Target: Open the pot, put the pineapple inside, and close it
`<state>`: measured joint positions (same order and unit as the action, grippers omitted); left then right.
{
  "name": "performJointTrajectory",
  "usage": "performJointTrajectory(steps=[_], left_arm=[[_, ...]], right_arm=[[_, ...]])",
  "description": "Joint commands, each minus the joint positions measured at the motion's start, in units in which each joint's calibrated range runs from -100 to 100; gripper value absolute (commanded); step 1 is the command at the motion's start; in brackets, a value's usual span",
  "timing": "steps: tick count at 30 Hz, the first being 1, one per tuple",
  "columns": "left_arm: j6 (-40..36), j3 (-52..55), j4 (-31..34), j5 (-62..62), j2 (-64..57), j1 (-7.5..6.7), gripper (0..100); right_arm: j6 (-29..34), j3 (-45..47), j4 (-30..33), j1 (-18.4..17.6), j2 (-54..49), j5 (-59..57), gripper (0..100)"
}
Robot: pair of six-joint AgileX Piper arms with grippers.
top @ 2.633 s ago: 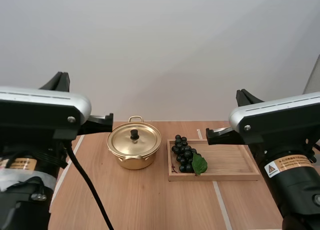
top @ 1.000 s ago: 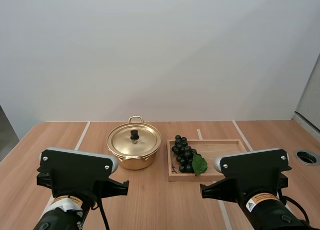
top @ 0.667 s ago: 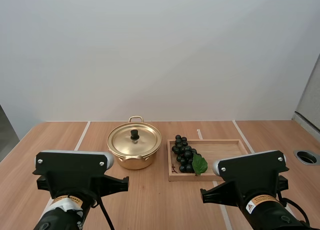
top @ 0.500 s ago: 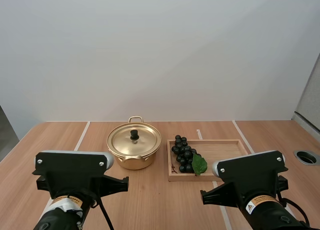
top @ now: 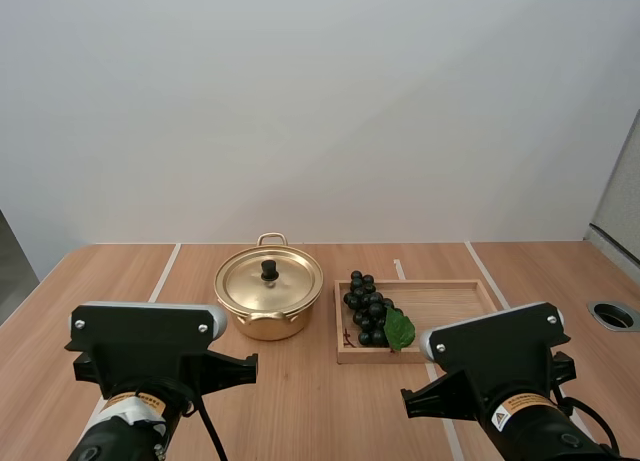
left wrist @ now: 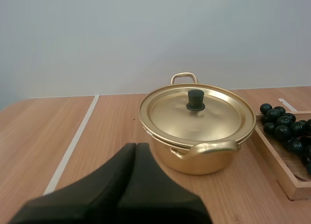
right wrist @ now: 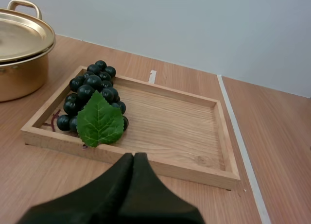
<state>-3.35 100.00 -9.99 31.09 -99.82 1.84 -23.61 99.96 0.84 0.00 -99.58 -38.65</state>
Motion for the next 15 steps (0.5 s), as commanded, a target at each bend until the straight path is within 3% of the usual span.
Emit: performJointTrajectory(steps=[1,8,15], left_arm=[[-0.58,0.00,0.01,-0.89,-0.18,0.09,0],[-0.58,0.00,0.01,-1.06,-0.18,0.09,0],[-0.58,0.00,0.01,-1.06,-0.18,0.09,0]], right_arm=[[-0.98,0.04,-1.28,-0.02,-0.42,1.06,0],[1.40,0.04,-8.74,-0.02,-0.42,6.24,0],[5.45,0.04,-8.76,0.37,-0.42,6.24,0]])
